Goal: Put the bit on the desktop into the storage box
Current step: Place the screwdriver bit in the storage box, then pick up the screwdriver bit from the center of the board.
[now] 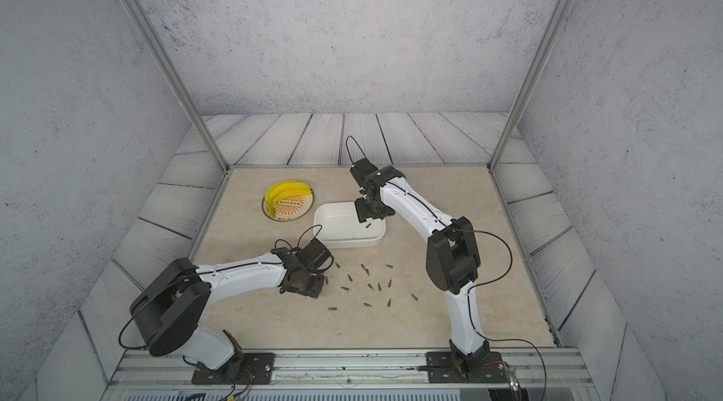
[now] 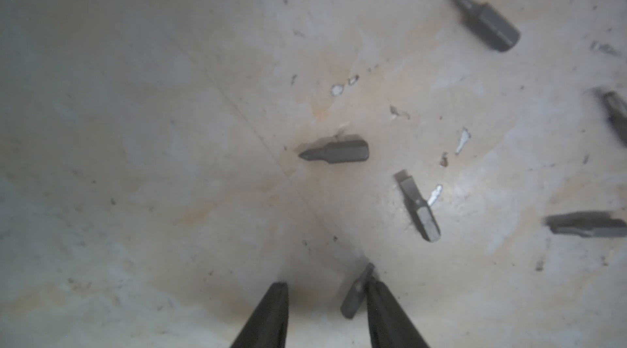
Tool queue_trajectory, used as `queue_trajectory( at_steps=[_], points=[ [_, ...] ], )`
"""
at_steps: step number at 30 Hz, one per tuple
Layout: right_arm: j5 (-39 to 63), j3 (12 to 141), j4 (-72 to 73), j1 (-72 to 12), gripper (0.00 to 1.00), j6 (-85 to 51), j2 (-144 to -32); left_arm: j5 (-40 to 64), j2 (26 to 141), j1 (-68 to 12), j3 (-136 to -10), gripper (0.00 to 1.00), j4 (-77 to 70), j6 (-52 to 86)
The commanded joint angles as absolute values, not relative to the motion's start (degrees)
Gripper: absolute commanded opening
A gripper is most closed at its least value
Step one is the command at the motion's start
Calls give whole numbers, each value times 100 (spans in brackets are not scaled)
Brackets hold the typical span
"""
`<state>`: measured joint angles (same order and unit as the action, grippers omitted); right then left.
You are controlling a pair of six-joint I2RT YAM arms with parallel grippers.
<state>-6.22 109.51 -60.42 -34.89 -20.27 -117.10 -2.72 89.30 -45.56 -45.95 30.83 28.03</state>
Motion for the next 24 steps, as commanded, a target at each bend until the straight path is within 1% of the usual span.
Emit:
queue_trajectory(
  at_steps=[1,5,10,15,19,21,24],
  points=[
    [-791,10749,-6039,-3474,70,-2039,-11373,-273,9096,-4610,-4696,39,3233,2691],
    [-825,10525,-6007,-3454,69,-2053,-11187,-239,9183,-4632,-4786,34,3300,2646],
    [-860,10344,-6011,-3397,69,-2070,-10997,-93,9364,-4645,-4777,31,3322,2727],
    [-879,9852,-5861,-3352,70,-2194,-10614,134,9428,-4667,-4610,18,3109,2838],
    [-946,9409,-5783,-3341,69,-2289,-10255,197,9499,-4685,-4592,14,3080,2865],
    [-999,9170,-5745,-3337,70,-2340,-10050,226,9541,-4693,-4598,10,3085,2857],
    [-1081,8758,-5687,-3335,70,-2423,-9695,236,9548,-4693,-4575,0,3068,2856]
  ],
)
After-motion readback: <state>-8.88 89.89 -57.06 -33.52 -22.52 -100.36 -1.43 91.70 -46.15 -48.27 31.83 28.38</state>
